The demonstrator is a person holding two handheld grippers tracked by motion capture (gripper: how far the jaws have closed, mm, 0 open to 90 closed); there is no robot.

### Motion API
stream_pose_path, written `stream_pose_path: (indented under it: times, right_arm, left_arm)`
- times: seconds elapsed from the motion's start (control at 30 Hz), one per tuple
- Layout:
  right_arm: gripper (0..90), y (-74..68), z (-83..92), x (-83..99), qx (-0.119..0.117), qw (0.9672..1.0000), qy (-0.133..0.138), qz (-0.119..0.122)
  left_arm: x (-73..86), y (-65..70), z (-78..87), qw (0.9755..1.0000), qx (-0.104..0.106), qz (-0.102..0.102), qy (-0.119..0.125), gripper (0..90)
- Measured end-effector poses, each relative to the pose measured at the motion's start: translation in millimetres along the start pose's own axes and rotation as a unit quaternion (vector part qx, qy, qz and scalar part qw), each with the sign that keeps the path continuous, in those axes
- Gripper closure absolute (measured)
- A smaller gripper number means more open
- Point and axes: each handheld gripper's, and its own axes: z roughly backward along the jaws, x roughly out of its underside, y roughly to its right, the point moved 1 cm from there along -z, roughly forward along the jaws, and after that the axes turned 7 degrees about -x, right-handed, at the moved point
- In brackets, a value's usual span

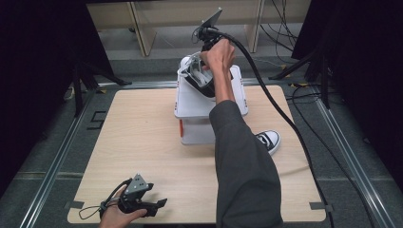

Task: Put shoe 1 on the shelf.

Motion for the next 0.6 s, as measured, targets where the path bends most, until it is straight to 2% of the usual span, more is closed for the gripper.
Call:
stream_pose_path:
  times: [0.1,0.17,0.2,0.3,0.33,0.37,0.4,0.43,0.5,0.57,0.6]
  right_arm:
    - [88.0,3.9,-5.1,-2.3,0.009,0.9997,0.014,-0.016]
    - [88.0,5.7,-7.8,-2.3,0.009,0.9997,0.017,-0.016]
    - [88.0,7.0,-13.8,-0.6,0.006,0.9995,0.015,-0.028]
    - [88.0,9.9,-21.5,3.3,0.004,0.9997,0.011,-0.024]
    - [88.0,12.1,-22.8,5.0,0.013,0.9995,0.011,-0.026]
    - [87.9,13.4,-22.4,6.4,0.007,0.9993,0.006,-0.037]
    - [87.9,15.4,-22.5,8.2,0.006,0.9993,0.005,-0.038]
    - [87.6,18.2,-21.9,12.2,-0.005,0.9991,0.005,-0.041]
    - [87.4,19.4,-22.0,14.3,-0.006,0.9991,0.002,-0.042]
    - [86.9,16.9,-21.1,17.5,-0.011,0.9984,-0.010,-0.054]
    - [86.6,16.7,-20.8,18.7,-0.013,0.9988,-0.012,-0.045]
  left_arm:
    - [-0.8,1.2,0.6,1.0000,0.003,-0.004,0.000,22.5]
    - [-1.0,1.2,1.3,1.0000,0.003,-0.006,0.001,22.5]
    - [-0.9,0.4,1.6,1.0000,0.003,-0.008,0.003,22.5]
    - [-0.8,1.2,1.5,1.0000,0.006,0.000,0.007,22.5]
    - [-0.9,1.0,1.4,1.0000,0.004,-0.002,0.006,22.5]
    - [-1.0,0.3,1.6,1.0000,0.001,-0.007,0.001,22.5]
    - [-1.2,1.2,1.4,1.0000,0.004,-0.004,0.005,22.5]
    - [-1.5,0.8,1.0,1.0000,0.002,-0.006,0.003,22.5]
    - [-1.8,0.9,0.3,1.0000,0.001,-0.008,-0.002,22.5]
    - [-1.4,1.0,0.1,0.9999,0.001,-0.011,-0.002,22.5]
    - [-1.7,1.3,0.4,0.9999,0.000,-0.010,-0.003,22.5]
